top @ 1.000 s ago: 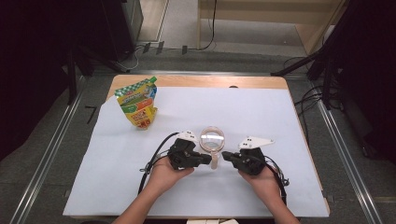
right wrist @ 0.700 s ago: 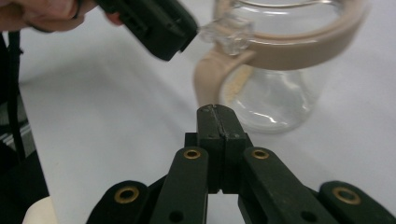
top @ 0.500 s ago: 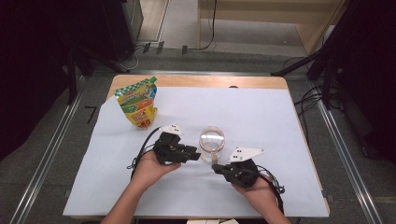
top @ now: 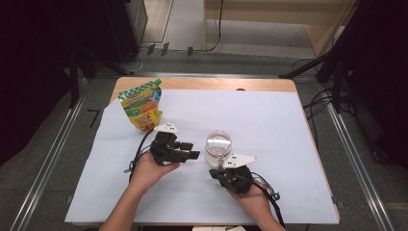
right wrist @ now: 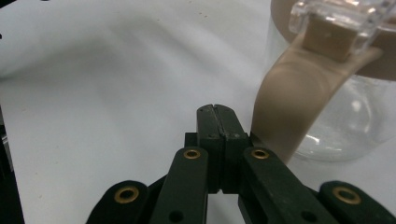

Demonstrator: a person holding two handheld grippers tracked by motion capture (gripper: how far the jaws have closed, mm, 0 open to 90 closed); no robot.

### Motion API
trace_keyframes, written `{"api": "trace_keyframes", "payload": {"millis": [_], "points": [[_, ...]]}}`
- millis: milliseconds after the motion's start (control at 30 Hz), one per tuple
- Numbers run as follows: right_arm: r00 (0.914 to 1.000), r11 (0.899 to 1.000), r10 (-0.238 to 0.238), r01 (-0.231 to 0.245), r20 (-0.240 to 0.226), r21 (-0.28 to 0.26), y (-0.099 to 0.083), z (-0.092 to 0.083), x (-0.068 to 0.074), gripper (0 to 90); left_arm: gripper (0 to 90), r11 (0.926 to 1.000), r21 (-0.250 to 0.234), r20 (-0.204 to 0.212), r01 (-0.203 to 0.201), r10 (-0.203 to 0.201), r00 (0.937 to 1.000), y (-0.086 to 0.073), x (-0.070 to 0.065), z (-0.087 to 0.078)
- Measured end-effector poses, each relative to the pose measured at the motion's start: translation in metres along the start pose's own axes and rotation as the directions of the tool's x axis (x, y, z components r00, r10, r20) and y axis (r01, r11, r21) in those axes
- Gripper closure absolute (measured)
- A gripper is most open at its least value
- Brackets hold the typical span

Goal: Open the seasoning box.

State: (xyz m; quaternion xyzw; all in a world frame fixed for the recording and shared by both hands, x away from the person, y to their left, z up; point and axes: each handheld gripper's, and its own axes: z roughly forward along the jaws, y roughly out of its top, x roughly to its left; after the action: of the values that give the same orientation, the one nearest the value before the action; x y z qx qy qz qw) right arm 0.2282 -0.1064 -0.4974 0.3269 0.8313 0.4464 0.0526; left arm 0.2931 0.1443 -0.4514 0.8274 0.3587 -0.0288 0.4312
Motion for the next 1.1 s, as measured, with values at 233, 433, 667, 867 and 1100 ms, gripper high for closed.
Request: {"api": "trace_keyframes", "payload": {"millis": [233, 433, 667, 867, 1100], "points": [[1.0000, 1.000, 0.001, -0.001, 0.006, 0.008, -0.002, -0.003, -0.001, 90.0, 47.6, 0.9998, -0.012, -0.006, -0.017, 0.017, 0.9998, -0.001, 0.000, 0.000], [0.9995, 1.000, 0.016, -0.017, 0.029, 0.016, -0.004, -0.010, -0.012, 90.0, 46.8, 0.9996, -0.004, -0.018, -0.029, 0.028, 0.9994, -0.002, 0.000, 0.002], [0.9967, 0.998, 0.057, -0.058, 0.058, 0.011, -0.008, -0.023, -0.029, 90.0, 45.8, 0.9996, 0.003, -0.020, -0.029, 0.029, 0.9994, -0.002, 0.001, 0.003], [0.9960, 0.997, 0.079, -0.080, 0.041, 0.013, -0.011, -0.031, -0.049, 90.0, 47.5, 0.9996, 0.030, 0.019, -0.001, 0.000, 0.9998, 0.000, 0.002, 0.005], [0.9910, 0.993, 0.117, -0.118, 0.065, 0.015, -0.012, -0.040, -0.068, 90.0, 46.7, 0.9994, 0.036, 0.034, -0.002, 0.001, 0.9994, 0.002, 0.002, 0.006]]}}
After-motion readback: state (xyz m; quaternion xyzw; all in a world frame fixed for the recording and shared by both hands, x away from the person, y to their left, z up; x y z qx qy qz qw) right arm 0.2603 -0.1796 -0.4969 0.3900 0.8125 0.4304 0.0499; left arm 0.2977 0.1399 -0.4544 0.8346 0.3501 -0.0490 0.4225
